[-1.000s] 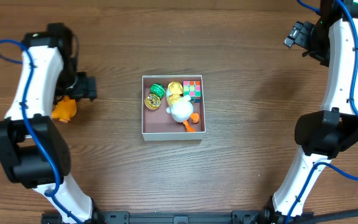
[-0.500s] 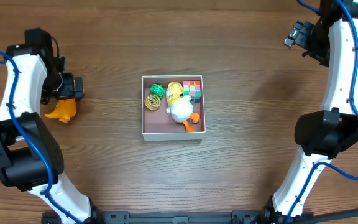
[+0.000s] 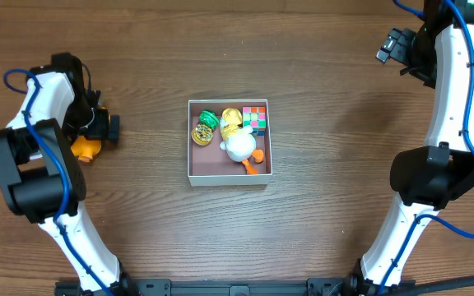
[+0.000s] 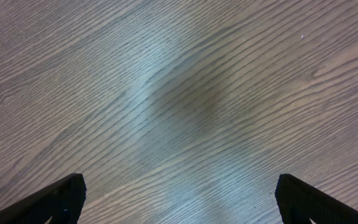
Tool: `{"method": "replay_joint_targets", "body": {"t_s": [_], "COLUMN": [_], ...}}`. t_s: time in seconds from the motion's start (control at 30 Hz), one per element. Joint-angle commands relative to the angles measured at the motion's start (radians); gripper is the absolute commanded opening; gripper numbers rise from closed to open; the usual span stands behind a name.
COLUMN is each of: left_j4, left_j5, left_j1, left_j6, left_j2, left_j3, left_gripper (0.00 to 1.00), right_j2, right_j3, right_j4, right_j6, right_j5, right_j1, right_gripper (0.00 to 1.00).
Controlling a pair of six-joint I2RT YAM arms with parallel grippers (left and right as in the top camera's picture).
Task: Pack container
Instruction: 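Move the left gripper to the orange plush dinosaur and grasp it, then carry the orange dinosaur into the box and lower it in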
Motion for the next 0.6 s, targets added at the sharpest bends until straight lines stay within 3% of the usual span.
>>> {"method": "replay_joint_targets", "body": {"t_s": [0.0, 0.47, 0.57], "left_j4": [0.000, -0.021, -0.059], "left_j5": [0.042, 0.038, 0.038], "left_j1": [-0.008, -0.007, -0.007], "left_j6": [0.022, 0.022, 0.022], "left_j2": [0.046, 0.052, 0.052], "left_j3": [-0.011, 0.073, 0.134], "left_gripper": [1.00, 1.00, 0.87], "right_j2": [-0.022, -0.022, -0.022], "right_j3": [-0.003, -0.003, -0.003], "right_j4": [0.006, 0.006, 0.006], "right_j6": [0.005, 0.005, 0.005], "right_j5": [0.014, 0.014, 0.014], "right_j1": [-0.002, -0.002, -0.002], "right_gripper": [1.00, 1.00, 1.00]}}
